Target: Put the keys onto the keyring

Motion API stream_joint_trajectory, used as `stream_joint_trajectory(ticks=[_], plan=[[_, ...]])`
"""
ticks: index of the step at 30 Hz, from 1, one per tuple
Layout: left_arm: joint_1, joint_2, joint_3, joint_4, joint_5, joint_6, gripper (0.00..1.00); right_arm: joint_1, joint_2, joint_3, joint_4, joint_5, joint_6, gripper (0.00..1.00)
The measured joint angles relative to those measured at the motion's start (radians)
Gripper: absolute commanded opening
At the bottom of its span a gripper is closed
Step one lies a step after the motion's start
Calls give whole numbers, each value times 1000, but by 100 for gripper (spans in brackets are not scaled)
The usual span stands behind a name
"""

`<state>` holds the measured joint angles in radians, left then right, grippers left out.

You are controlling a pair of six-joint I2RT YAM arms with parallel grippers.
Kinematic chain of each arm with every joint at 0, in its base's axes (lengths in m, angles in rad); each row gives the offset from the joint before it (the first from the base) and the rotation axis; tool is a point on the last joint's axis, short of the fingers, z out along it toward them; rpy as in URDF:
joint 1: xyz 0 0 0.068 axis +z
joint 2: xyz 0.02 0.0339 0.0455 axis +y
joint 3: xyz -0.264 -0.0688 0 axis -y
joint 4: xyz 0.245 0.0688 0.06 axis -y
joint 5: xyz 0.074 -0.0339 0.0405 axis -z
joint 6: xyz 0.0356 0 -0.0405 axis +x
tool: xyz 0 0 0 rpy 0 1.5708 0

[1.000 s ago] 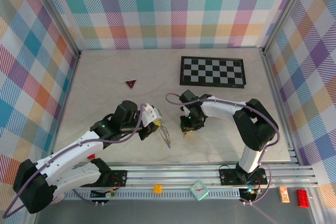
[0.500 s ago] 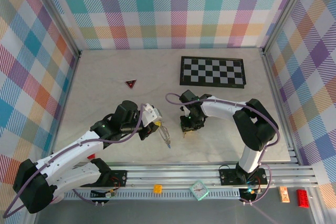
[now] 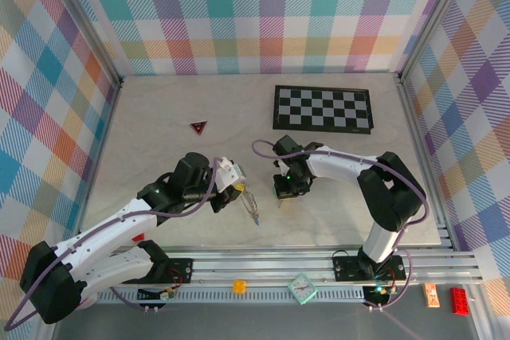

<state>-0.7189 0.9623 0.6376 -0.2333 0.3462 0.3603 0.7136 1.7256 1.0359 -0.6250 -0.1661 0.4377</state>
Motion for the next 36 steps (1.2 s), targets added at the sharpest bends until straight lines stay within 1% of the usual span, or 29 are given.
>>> stream_joint_trajectory(ticks=[6, 20, 33, 36], plan=[[0, 0, 0, 0, 0, 0, 0, 1, -3, 0, -22, 16, -1, 1], [0, 3, 0, 0, 0, 0, 0, 9, -3, 0, -31, 27, -4, 8], [0, 3, 0, 0, 0, 0, 0, 11, 1, 0, -31, 27, -4, 10], [0, 3, 0, 0, 0, 0, 0, 13, 2, 0, -31, 27, -4, 12]])
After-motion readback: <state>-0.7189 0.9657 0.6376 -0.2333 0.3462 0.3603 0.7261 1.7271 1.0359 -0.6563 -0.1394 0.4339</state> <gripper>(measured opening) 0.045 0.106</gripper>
